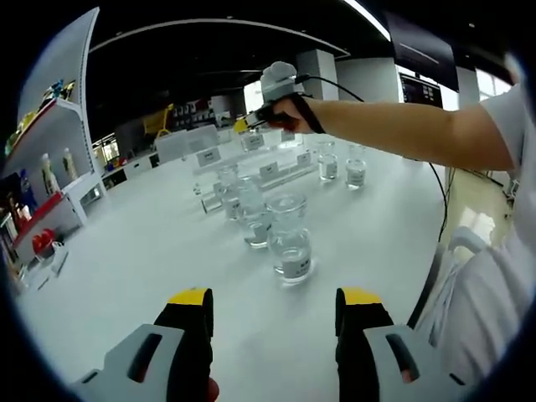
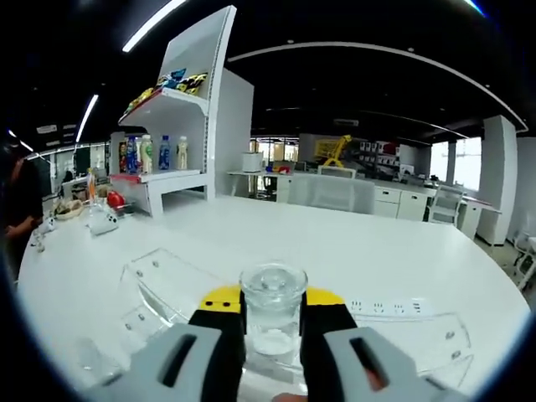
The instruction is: Identify the label on the chemical reagent bottle, grasp the chemical reagent bottle, and place it in the designated position on the reagent rack
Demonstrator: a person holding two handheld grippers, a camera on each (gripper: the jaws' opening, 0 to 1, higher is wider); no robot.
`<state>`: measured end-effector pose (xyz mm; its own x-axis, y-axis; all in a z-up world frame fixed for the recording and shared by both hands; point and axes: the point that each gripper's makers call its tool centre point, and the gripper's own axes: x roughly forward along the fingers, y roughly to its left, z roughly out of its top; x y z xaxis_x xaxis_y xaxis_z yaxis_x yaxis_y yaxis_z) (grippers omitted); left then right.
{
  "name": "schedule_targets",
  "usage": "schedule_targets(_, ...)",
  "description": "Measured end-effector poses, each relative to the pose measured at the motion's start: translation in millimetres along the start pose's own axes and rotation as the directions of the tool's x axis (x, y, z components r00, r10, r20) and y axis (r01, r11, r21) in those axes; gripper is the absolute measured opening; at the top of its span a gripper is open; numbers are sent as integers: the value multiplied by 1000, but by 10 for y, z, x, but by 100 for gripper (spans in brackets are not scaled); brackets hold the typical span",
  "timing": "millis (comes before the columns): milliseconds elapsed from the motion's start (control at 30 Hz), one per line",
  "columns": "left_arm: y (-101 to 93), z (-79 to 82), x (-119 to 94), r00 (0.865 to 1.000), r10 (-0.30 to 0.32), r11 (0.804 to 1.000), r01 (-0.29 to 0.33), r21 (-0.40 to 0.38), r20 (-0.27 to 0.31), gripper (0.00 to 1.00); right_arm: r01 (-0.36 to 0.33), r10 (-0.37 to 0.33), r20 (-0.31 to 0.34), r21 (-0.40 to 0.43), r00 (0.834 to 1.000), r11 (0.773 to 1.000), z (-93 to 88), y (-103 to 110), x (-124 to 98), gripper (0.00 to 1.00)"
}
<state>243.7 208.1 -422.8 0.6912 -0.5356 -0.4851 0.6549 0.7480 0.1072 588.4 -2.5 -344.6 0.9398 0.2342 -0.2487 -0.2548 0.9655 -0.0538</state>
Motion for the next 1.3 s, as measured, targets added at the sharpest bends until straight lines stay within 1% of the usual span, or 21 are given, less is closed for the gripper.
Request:
schedule_targets(100,88,4,-27,1000,21,1000,-21,-14,5,59,0,0,-2,-3,1000,1000,-44,-12,19,22)
schedule_targets(167,119,-5,-30,999,32,999,-32,-21,3,59,-3,3,-14,0,1000,1000,-79,-27,34,22)
schedule_targets(200,122,-11,-29,999,35,999,-35,-23,2,59,-6,6,-2,14,1000,1000,-62,-29,29,22)
schedule_targets(300,100,-35,-14,1000,30,999,-30,-23,-6,59,-10,10,-5,16,1000,1000,-58,-39,26,23)
schedule_targets(400,85,-39,-11,1000,25,999,-26,-19,-8,59,-21,21,-1,-52,1000,998,-28,-17,36,23)
schedule_targets(433,84,-36,-12,1000,26,999,-26,-20,-6,59,-23,23,1,-60,1000,998,-20,-13,37,23)
schedule_targets(533,64,-52,-13,1000,22,999,-22,-27,-5,59,-16,16,-3,-24,1000,1000,-25,-41,17,24)
schedule_targets(633,45,-101,0,1000,14,1000,-15,-25,-21,59,-23,23,7,-23,1000,999,-29,-43,15,25)
schedule_targets(700,21,-97,1,1000,4,999,-5,-33,-18,59,-25,25,7,-9,1000,1000,-29,-64,13,28)
schedule_targets(733,14,-87,-8,1000,3,999,-4,-36,-15,59,-26,26,6,-8,1000,1000,-27,-67,11,31)
schedule_targets(867,21,-65,-17,1000,7,999,-7,-32,-6,59,-55,55,-17,-16,998,998,-54,-28,-58,50)
schedule_targets(900,32,-52,-19,1000,11,999,-11,-40,3,59,-62,61,-24,-20,998,998,-72,-7,-124,51)
schedule_targets(933,25,-30,-18,1000,4,998,-3,-58,19,58,-73,72,-23,-33,997,997,-83,14,-192,51)
schedule_targets(1000,-49,41,-10,997,-41,992,48,-117,61,58,-85,85,-19,-31,996,996,-96,3,-204,52)
schedule_targets(1033,-100,85,-13,995,-66,989,76,-125,80,58,-107,106,-26,-29,994,994,-120,33,-218,52)
schedule_targets(1067,-144,107,-23,993,-78,990,87,-115,85,58,-125,124,-37,-30,992,992,-142,56,-237,53)
schedule_targets(1133,-196,136,-29,992,-85,990,94,-101,90,58,-121,120,-26,-31,992,992,-129,30,-266,54)
schedule_targets(1200,-209,141,-21,993,-83,992,91,-91,88,58,-117,117,-19,-33,993,993,-111,8,-304,53)
schedule_targets(1233,-202,138,-22,993,-82,992,90,-93,87,58,-118,117,-18,-32,993,992,-107,6,-317,53)
schedule_targets(1300,-210,157,-24,990,-92,985,106,-136,108,58,-117,116,-34,-35,993,993,-121,4,-362,53)
